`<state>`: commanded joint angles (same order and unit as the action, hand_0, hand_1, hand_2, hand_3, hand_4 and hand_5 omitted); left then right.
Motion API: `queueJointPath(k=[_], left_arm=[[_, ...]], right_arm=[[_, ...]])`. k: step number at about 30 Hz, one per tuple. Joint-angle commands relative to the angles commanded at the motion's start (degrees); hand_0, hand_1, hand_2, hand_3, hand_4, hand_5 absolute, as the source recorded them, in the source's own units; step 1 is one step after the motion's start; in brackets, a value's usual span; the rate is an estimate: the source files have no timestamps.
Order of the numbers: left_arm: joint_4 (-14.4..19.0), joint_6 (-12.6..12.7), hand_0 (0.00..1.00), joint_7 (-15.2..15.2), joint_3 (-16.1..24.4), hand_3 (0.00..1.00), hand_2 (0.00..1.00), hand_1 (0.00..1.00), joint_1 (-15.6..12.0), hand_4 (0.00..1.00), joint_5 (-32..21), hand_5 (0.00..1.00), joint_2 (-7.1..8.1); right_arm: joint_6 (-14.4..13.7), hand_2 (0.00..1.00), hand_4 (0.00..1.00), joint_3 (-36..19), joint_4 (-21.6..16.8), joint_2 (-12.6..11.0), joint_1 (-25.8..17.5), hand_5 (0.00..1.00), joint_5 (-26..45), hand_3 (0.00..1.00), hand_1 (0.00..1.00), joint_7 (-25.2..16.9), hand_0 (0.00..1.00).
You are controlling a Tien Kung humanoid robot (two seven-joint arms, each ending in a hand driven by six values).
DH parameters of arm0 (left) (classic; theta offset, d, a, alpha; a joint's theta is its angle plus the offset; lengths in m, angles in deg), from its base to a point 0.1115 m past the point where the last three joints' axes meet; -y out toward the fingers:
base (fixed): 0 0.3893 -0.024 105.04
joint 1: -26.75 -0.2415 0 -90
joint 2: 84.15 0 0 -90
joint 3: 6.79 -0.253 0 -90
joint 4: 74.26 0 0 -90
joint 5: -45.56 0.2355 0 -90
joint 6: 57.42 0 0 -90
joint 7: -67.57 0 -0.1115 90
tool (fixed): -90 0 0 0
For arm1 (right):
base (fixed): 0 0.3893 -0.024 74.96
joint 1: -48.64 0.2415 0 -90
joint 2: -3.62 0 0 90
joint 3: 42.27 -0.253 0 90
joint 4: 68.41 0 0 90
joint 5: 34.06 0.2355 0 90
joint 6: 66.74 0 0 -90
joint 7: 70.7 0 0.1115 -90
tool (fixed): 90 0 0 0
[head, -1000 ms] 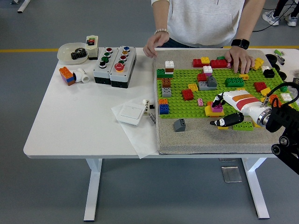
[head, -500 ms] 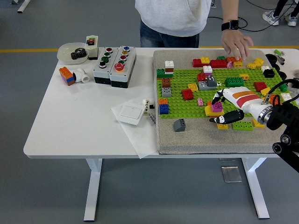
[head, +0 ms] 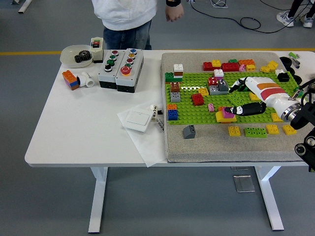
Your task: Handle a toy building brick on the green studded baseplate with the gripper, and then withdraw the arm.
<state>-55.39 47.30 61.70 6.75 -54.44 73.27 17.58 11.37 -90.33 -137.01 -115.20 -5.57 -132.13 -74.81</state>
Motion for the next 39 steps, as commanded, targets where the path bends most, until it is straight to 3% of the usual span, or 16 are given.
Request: queueJointPath(k=[2,6,7,8,13,14,19,20,25,26,34,39], left_arm=[[0.0,0.0,0.810,0.0,0.0,0.618,0.781,0.805,0.1,0.649,0.0,0.647,0.03],[0.0,0.0,0.810,0.0,0.0,0.618,0.781,0.805,0.1,0.649,0.1,0.647,0.02],[0.0,0.0,0.811,0.0,0.0,0.618,0.781,0.805,0.2,0.649,0.1,0.646,0.04],[0.0,0.0,0.811,0.0,0.0,0.618,0.781,0.805,0.2,0.649,0.2,0.646,0.05],[-0.1,0.0,0.811,0.1,-0.1,0.618,0.781,0.805,0.2,0.649,-0.1,0.646,0.01],[-0.1,0.0,0.811,0.1,-0.1,0.618,0.781,0.805,0.2,0.649,-0.2,0.646,0.00],[-0.1,0.0,0.811,0.2,-0.2,0.618,0.781,0.805,0.2,0.649,-0.3,0.646,-0.06],[-0.1,0.0,0.812,0.2,-0.1,0.618,0.781,0.805,0.2,0.649,-0.3,0.646,-0.08],[-0.1,0.0,0.812,0.2,-0.2,0.618,0.781,0.805,0.2,0.649,-0.4,0.646,-0.12],[-0.1,0.0,0.817,0.2,-0.2,0.617,0.784,0.805,0.2,0.648,-0.4,0.646,-0.13],[0.0,-0.1,0.816,0.5,-0.6,0.617,0.783,0.805,0.3,0.648,-0.9,0.645,-0.18],[0.1,0.0,0.812,0.8,-1.0,0.617,0.782,0.805,0.0,0.648,-1.6,0.646,-0.32]], right_arm=[[-1.0,0.711,0.972,-1.5,-0.7,-0.1,-0.5,0.467,4.8,0.655,0.650,-0.7,0.637],[-2.3,0.711,0.972,-4.0,-2.0,-0.3,-1.5,0.467,13.6,0.655,0.650,-2.7,0.637],[-2.4,0.753,0.998,-5.2,-2.4,-0.3,-1.9,0.645,16.2,0.718,0.704,-3.7,0.701],[-2.4,0.753,0.998,-5.7,-2.6,-0.3,-2.1,0.645,18.4,0.718,0.704,-4.2,0.701],[1.2,0.753,0.998,-9.8,-2.2,0.4,-3.4,0.645,30.4,0.718,0.704,-5.7,0.701],[1.6,0.789,0.998,-10.1,-2.1,0.4,-3.4,0.746,33.0,0.795,0.751,-5.8,0.758],[5.7,0.789,0.998,-12.7,-0.8,2.2,-4.2,0.746,44.9,0.795,0.751,-7.6,0.758],[6.3,0.820,0.998,-13.2,-0.6,2.6,-4.4,0.909,47.5,0.844,0.796,-8.2,0.816],[8.2,0.820,0.998,-14.7,0.0,3.7,-5.3,0.909,59.4,0.844,0.796,-10.7,0.816],[8.6,0.847,0.998,-15.0,0.0,3.9,-5.5,0.998,62.0,0.884,0.833,-11.3,0.866],[10.1,0.851,0.998,-17.8,0.7,4.7,-6.8,0.998,80.1,0.887,0.840,-12.6,0.882],[9.5,0.852,0.998,-18.7,1.1,4.8,-7.8,0.998,77.8,0.885,0.841,-12.2,0.886]])
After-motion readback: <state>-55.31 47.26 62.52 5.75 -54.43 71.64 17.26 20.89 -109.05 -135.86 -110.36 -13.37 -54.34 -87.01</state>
